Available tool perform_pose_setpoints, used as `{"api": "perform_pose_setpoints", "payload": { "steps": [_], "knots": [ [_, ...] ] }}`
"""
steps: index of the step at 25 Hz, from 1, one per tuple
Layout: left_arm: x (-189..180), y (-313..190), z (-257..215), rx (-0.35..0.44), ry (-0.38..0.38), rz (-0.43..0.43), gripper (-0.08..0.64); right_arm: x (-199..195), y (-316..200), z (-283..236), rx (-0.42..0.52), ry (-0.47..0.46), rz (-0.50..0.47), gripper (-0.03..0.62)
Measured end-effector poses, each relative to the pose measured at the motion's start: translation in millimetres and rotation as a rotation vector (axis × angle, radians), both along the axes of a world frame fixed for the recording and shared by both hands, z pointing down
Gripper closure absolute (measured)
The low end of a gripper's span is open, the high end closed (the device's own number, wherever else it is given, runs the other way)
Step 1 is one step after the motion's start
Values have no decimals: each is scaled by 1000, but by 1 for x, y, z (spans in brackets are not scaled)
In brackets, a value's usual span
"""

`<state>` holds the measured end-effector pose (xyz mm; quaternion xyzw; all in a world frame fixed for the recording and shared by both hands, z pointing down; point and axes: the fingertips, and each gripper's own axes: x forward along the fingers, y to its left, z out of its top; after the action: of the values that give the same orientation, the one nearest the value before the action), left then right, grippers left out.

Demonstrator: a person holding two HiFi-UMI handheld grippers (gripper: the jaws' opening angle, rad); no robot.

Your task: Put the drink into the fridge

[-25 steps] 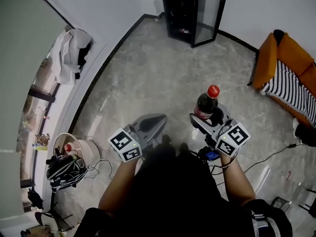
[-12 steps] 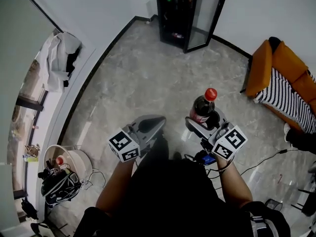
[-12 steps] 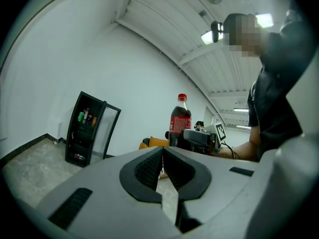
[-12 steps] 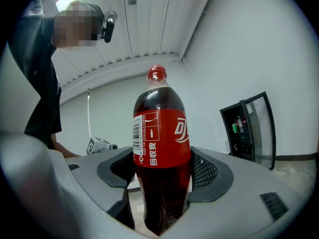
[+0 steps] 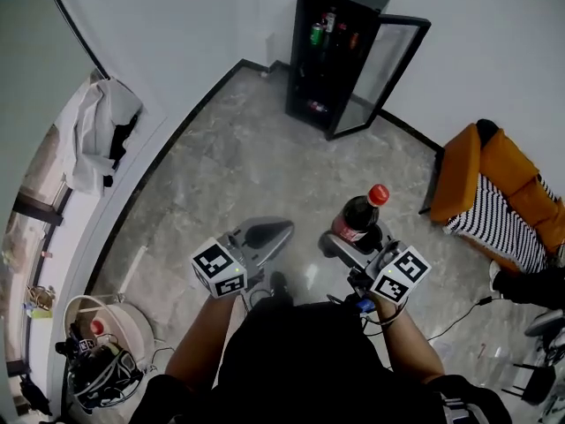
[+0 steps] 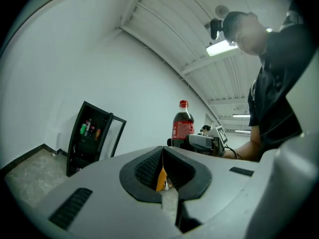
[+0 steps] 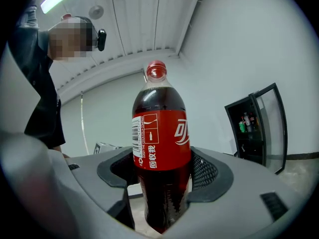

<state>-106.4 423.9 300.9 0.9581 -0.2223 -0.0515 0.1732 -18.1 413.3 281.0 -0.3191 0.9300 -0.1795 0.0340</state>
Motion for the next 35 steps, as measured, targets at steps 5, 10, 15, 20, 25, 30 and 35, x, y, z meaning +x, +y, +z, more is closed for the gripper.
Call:
{"api": "perform_pose_setpoints", "payload": {
  "steps": [5,10,15,20,25,30,35],
  "knots": [
    [-24,-41,11,-21,14,-13,549,-13,-37,3,-2,43,6,266],
    [-27,-82,22,-52,20,-13,549,-9,-76,4,16,72,34,265],
    [-13,-142,24,-42,-4,-7,549,2,-133,14,23,66,31,267],
    [0,-206,23,-55,-28,-18,549,11,-198,22,24,66,14,267],
    [15,-273,17,-62,-54,-44,549,26,-265,19,36,70,-20,265],
    [41,-332,14,-64,-94,-73,549,50,-328,21,19,38,-44,267],
    [42,-371,15,-69,-112,-72,549,49,-375,24,22,17,-52,267]
  ]
}}
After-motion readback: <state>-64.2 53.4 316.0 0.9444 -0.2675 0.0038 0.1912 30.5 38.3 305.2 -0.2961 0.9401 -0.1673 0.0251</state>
